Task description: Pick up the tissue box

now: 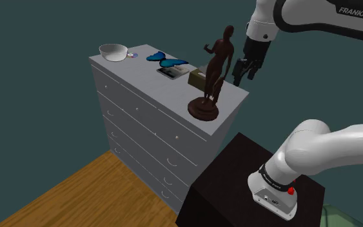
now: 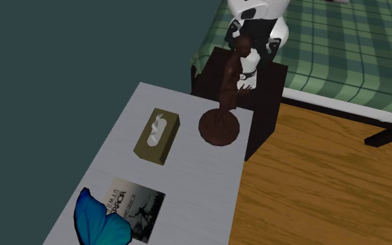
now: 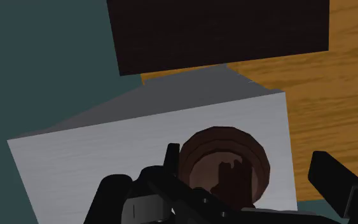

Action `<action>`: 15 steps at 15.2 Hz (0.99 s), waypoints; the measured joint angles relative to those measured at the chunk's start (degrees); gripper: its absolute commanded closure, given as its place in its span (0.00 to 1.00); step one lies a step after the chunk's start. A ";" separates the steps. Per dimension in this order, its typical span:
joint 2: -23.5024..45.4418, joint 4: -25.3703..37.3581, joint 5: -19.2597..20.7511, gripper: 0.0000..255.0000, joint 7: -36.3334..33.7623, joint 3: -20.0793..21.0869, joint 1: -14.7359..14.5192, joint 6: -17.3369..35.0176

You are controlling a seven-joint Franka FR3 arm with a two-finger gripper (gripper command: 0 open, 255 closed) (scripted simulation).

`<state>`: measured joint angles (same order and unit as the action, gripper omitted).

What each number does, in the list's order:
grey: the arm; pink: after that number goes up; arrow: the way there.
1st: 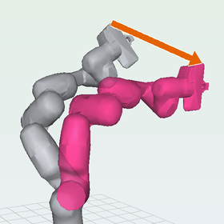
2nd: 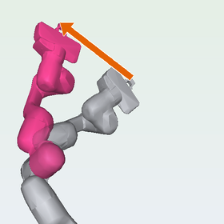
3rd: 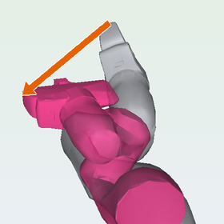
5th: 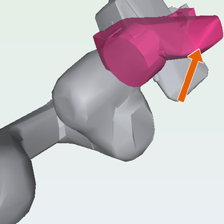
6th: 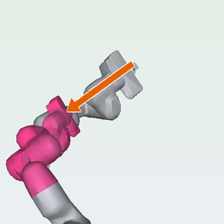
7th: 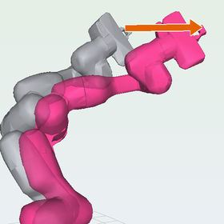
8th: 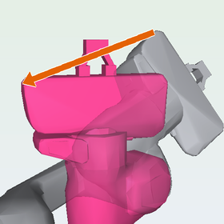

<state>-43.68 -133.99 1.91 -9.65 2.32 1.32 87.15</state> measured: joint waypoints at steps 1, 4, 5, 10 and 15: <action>0.00 0.00 0.00 0.00 0.00 0.00 0.00 0.00; 5.01 2.00 2.17 0.00 0.72 -0.24 0.81 1.62; 6.95 3.22 3.19 0.00 1.13 -0.40 1.20 1.68; 17.67 10.78 8.47 0.00 2.39 -0.90 3.12 4.06; 29.50 18.26 13.75 0.00 3.23 -1.24 4.79 4.01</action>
<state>-14.17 -115.74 15.66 -6.42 1.08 6.11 91.16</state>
